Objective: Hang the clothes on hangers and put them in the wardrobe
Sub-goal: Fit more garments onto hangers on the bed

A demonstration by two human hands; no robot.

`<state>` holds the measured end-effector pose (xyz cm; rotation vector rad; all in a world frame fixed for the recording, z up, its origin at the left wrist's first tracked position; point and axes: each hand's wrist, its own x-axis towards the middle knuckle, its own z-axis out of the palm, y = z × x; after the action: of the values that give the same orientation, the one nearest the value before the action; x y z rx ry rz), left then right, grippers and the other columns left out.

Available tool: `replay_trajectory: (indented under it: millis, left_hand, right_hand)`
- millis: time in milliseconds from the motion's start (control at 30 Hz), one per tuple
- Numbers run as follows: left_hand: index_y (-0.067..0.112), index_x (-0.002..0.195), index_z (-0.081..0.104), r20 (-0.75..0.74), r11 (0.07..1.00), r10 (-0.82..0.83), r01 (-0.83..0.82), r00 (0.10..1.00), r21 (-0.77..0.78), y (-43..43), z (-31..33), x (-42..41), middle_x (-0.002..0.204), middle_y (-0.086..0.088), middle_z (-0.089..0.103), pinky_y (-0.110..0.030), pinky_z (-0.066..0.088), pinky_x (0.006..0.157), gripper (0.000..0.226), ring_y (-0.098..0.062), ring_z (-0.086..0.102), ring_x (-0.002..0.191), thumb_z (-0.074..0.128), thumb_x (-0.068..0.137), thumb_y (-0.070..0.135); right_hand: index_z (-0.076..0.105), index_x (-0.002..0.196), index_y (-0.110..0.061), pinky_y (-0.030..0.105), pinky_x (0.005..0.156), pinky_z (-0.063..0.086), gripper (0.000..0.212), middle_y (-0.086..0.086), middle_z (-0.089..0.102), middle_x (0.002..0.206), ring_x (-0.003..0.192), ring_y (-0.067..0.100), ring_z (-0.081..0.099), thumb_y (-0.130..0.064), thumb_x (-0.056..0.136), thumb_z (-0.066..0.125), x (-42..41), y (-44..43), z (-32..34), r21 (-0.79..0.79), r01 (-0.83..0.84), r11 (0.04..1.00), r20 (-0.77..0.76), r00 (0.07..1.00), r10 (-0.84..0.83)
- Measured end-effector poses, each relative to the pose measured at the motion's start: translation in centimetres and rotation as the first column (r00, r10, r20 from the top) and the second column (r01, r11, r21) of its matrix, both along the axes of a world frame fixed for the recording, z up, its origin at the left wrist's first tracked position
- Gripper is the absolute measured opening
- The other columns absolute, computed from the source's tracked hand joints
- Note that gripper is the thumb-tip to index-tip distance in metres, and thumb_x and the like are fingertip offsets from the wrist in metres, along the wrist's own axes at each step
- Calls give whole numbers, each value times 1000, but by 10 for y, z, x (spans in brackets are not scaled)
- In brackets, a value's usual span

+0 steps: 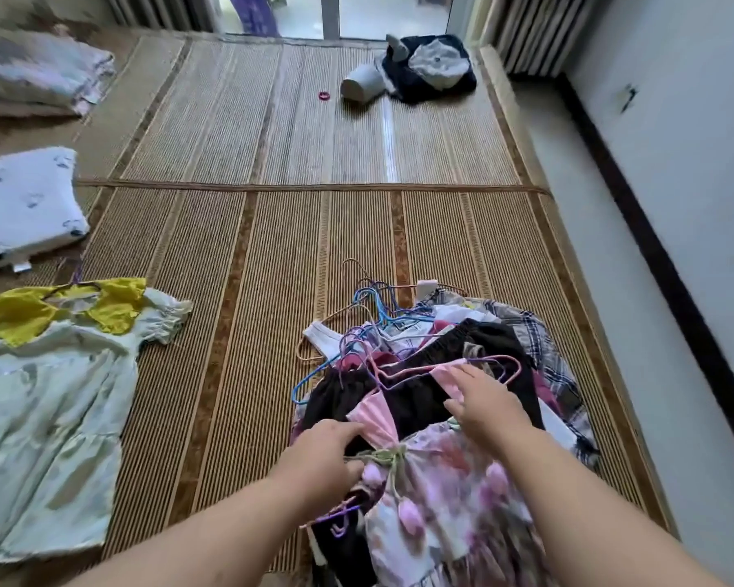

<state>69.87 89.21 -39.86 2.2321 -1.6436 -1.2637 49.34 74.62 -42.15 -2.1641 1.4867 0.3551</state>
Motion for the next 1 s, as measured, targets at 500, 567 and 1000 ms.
replay_trajectory:
  millis: [500,567,1000]
  left_hand:
    - [31,139,42,-32,992,128,-128,991,19,-1,-14,25,137,6,46,-17,32,97,55,-6,48,119,58,87,31]
    - [28,144,35,-29,993,116,-116,993,9,2,-4,27,143,3,42,-21,29,106,60,-9,42,128,57,88,31]
    - [32,80,60,-331,986,88,-130,939,-108,142,114,89,77,16,60,-22,42,69,20,-3,53,75,49,96,25]
  right_hand:
    - [67,107,-33,21,87,41,25,-8,70,102,101,12,61,-32,82,61,12,-25,-11,50,-102,993,-2,995,103]
    - [72,97,-27,17,69,42,20,-11,68,80,82,8,61,-30,77,69,8,-14,16,199,-78,977,65,996,66]
    - [75,74,-25,24,59,53,12,-4,72,69,64,6,65,-20,81,65,80,115,229,372,-207,905,225,966,128]
